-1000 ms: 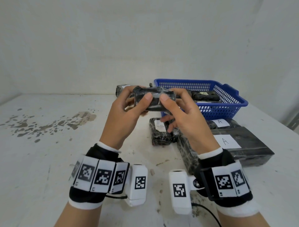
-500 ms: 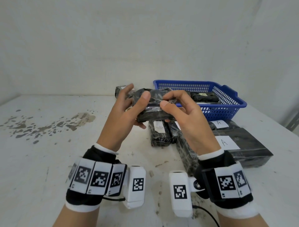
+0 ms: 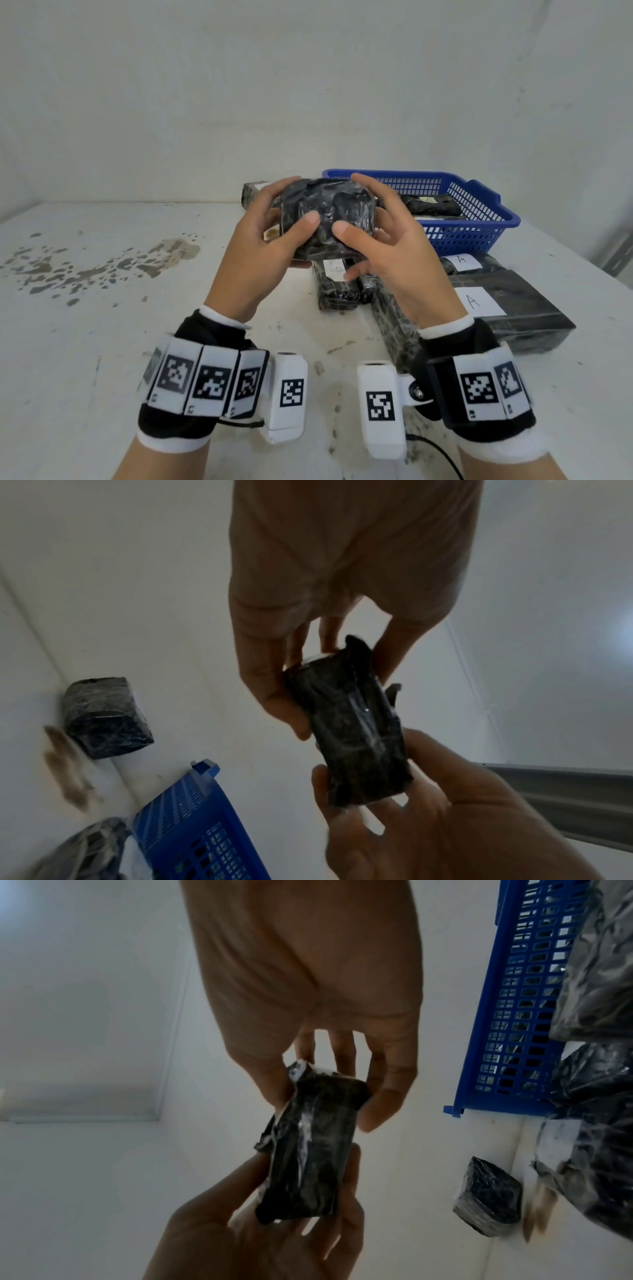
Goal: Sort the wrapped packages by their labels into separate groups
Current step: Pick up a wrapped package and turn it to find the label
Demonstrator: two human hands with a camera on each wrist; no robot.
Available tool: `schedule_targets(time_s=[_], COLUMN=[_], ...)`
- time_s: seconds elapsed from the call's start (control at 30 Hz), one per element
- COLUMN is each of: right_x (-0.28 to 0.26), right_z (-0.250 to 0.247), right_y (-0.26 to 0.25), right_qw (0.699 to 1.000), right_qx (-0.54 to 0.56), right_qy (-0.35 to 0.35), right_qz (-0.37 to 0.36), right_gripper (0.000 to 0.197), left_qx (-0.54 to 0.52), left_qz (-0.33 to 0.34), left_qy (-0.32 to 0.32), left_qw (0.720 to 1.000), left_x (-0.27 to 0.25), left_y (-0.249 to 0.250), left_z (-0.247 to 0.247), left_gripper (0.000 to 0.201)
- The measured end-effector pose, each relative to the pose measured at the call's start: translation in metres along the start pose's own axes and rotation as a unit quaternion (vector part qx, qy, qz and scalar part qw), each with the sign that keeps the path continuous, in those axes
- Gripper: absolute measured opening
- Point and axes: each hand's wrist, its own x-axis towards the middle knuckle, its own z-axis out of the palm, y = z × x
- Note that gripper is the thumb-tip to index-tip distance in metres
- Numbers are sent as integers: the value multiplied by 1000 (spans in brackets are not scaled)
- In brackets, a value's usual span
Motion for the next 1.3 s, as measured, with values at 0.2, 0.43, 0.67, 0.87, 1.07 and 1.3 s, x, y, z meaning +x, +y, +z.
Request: schedule_targets(time_s=[0.2, 0.43, 0.67, 0.87, 1.07, 1.3], right_x=[1, 2, 2, 1, 2, 2], right_z=[-1, -1, 0, 2, -3, -3], right_y=[1, 1, 0, 0, -1, 2], right_qw=[1000, 1000, 1000, 1000, 999, 1000], right_qx=[20, 12, -4, 23, -29, 15], right_qy=[-4, 6, 18, 19, 15, 12], right_qz=[-3, -5, 0, -9, 9, 21], right_gripper=[47, 28, 21, 52, 35, 53], left_qx=[-5, 14, 53, 37, 48, -22], left_qz=[5, 8, -5, -6, 17, -15], left_qy=[-4, 13, 31, 18, -1, -12], left_qw=[1000, 1000, 998, 999, 999, 1000], left_x=[-2, -1, -3, -3, -2, -3], left_y=[3, 2, 5, 6, 3, 7], left_z=[0, 0, 2, 2, -1, 1], left_gripper=[39, 32, 28, 47, 41, 45])
